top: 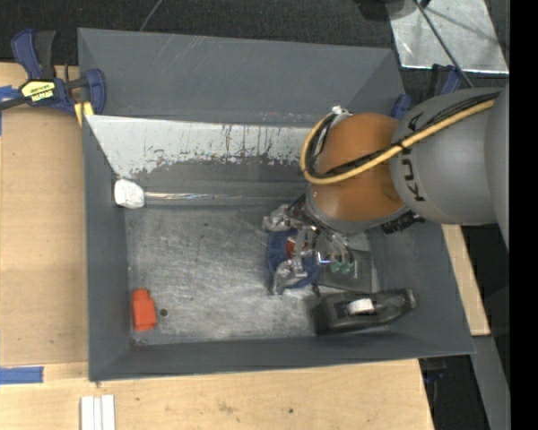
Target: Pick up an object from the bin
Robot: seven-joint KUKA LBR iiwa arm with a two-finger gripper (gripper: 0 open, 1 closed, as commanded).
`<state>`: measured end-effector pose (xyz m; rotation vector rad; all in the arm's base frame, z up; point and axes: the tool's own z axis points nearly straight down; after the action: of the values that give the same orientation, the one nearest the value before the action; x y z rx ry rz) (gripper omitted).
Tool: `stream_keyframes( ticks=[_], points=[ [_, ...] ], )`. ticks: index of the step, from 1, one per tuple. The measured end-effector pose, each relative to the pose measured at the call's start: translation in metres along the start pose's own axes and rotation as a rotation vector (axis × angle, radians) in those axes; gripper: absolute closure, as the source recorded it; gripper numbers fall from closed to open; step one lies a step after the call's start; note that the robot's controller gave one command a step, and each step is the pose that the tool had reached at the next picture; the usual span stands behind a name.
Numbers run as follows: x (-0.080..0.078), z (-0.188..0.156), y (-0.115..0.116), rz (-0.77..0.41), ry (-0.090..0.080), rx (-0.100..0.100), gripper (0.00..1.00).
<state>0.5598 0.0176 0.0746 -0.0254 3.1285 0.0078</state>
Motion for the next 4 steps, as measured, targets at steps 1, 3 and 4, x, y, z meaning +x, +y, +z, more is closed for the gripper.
stream_keyframes(
  ticks=[1,3,4],
  points=[
    [-0.004,-0.003,0.000,-0.001,-0.013,0.002,1.00],
    [-0.005,0.001,-0.053,-0.042,0.000,0.003,0.00],
    [-0.008,-0.003,-0.051,-0.043,-0.013,0.004,1.00]
  ],
)
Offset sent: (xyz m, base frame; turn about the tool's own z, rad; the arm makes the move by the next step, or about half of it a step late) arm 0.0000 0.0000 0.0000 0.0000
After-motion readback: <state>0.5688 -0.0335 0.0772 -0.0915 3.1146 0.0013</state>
